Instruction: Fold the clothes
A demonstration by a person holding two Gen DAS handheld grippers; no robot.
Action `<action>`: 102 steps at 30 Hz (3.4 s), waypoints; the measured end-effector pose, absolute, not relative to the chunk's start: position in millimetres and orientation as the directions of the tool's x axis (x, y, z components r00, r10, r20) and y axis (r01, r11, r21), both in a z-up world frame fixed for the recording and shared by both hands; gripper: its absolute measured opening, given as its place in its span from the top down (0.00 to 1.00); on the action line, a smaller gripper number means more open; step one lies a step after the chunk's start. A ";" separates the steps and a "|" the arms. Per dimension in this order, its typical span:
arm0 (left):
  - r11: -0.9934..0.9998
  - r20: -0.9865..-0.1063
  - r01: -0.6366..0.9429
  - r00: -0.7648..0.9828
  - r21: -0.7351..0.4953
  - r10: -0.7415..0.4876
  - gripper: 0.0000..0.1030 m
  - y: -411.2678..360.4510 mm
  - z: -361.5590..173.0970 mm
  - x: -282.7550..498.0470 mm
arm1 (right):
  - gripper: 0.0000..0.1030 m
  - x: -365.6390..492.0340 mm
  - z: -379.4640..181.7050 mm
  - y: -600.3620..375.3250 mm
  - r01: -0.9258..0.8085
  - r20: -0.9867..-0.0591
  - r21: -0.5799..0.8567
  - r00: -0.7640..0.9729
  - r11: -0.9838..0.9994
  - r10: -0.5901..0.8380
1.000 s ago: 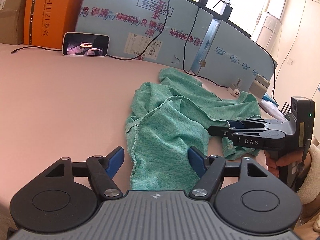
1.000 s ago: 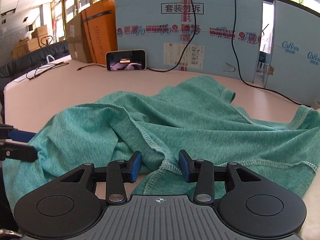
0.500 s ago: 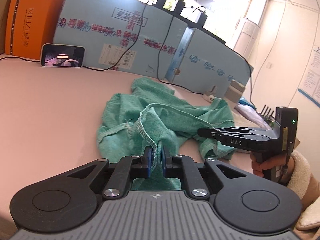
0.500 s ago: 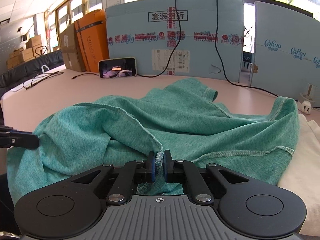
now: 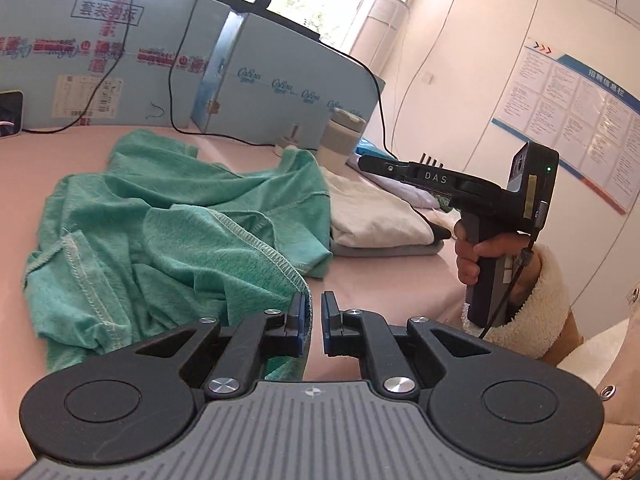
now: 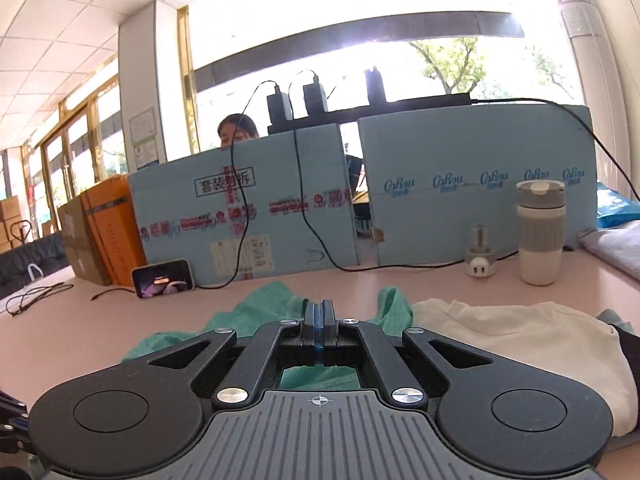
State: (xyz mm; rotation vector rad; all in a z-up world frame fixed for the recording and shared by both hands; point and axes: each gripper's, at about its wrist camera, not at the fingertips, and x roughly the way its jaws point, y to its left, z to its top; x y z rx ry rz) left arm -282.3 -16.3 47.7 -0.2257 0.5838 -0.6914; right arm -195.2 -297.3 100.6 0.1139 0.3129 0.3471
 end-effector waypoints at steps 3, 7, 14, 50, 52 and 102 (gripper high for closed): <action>0.738 -0.437 0.549 0.595 -0.392 -0.675 0.93 -23.1 43.9 -281.9 | 0.86 -194.8 89.5 -296.9 -0.316 -0.328 0.168 0.875 0.934 0.355; 0.737 -0.442 0.550 0.589 -0.393 -0.676 0.94 -25.1 42.4 -286.8 | 0.50 -187.5 71.7 -286.6 -0.353 -0.395 0.175 0.830 0.919 0.394; 0.758 -0.424 0.507 0.630 -0.410 -0.651 0.94 -14.2 42.5 -298.7 | 0.35 -174.1 49.4 -245.0 -0.479 -0.503 0.106 0.730 0.871 0.463; 0.501 -0.451 0.690 0.275 -0.523 -0.849 0.79 -75.5 25.4 -264.2 | 0.95 -215.7 63.7 -370.1 -0.040 -0.375 0.118 0.923 0.992 0.082; 0.558 -0.431 0.661 0.368 -0.502 -0.824 0.61 -54.5 36.3 -264.4 | 0.89 -213.2 61.2 -375.9 -0.037 -0.385 0.153 0.918 0.988 0.093; 0.936 -0.529 0.214 0.779 -0.280 -0.336 0.12 80.3 17.1 -171.8 | 0.23 69.0 26.2 -117.6 -0.300 -0.725 0.134 0.620 0.944 0.300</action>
